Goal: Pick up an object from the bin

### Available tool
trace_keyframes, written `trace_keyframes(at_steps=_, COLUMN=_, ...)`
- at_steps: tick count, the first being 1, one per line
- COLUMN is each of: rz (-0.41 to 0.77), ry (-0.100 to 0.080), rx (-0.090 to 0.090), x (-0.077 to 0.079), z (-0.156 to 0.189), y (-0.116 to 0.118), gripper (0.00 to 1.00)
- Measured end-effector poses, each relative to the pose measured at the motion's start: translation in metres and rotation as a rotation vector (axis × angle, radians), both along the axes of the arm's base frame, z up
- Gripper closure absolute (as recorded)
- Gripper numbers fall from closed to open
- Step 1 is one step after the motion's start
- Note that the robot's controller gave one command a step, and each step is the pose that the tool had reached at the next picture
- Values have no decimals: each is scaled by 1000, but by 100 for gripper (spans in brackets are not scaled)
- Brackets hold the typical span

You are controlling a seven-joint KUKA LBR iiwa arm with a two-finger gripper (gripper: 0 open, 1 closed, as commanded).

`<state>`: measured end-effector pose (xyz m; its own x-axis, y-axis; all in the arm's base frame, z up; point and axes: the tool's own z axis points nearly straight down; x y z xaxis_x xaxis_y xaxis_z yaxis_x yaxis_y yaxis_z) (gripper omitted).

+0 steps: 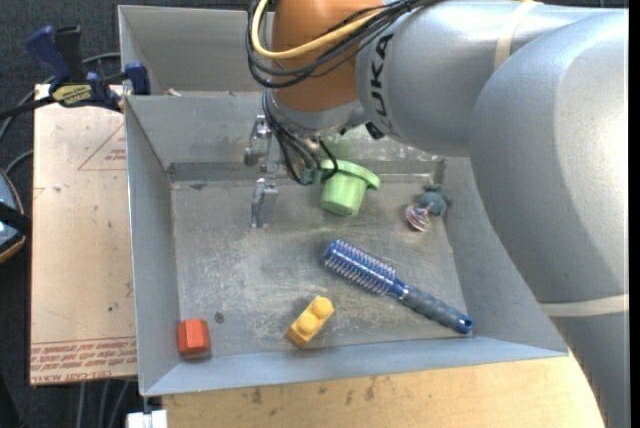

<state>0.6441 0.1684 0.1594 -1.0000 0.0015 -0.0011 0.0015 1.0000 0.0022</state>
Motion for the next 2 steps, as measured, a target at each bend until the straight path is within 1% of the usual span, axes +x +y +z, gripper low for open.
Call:
trace_keyframes(at_steps=1, rz=66, ry=0, rx=-4, x=-5, z=4, y=-63, gripper=0)
trace_keyframes(at_steps=2, rz=257, ry=1, rx=-4, x=-11, z=-25, y=-120, gripper=0)
